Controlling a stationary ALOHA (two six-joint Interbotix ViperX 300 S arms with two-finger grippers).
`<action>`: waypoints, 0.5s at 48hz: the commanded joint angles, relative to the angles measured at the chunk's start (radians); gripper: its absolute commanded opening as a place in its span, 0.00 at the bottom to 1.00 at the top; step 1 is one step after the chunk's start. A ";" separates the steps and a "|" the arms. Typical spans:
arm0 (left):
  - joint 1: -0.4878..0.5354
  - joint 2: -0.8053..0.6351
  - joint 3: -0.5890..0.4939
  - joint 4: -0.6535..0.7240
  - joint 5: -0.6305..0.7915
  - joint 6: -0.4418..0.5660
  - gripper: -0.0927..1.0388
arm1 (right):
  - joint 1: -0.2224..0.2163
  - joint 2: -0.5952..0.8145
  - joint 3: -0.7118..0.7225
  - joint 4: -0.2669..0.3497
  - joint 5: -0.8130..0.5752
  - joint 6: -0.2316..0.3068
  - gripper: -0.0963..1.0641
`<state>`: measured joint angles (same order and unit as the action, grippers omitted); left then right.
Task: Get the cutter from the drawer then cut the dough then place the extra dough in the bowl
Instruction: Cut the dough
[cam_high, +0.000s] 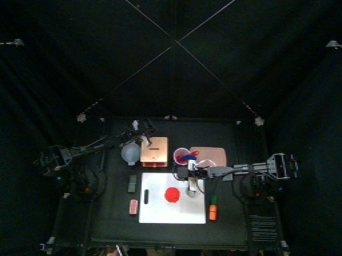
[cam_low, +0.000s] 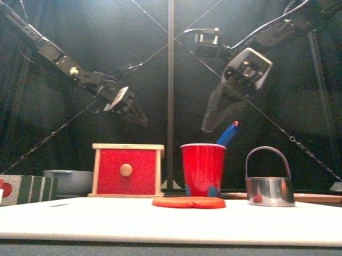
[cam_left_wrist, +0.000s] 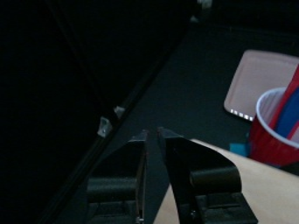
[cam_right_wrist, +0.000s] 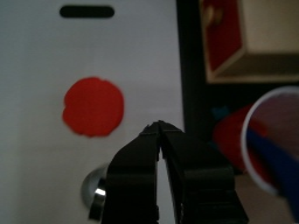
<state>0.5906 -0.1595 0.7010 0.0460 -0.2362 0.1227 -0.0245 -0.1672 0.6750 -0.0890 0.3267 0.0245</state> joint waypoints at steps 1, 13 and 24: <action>-0.041 -0.037 0.011 -0.020 -0.069 0.002 0.63 | 0.029 -0.060 0.037 0.055 0.002 -0.002 0.52; -0.192 -0.083 0.095 -0.072 -0.204 -0.002 0.63 | 0.067 -0.098 0.069 0.212 0.100 0.003 0.77; -0.333 -0.081 0.173 -0.150 -0.350 0.005 0.63 | 0.064 -0.078 0.081 0.252 0.147 0.002 0.77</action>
<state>0.3037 -0.2347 0.8713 -0.0874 -0.5292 0.1243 0.0414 -0.2378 0.7624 0.1611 0.4725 0.0276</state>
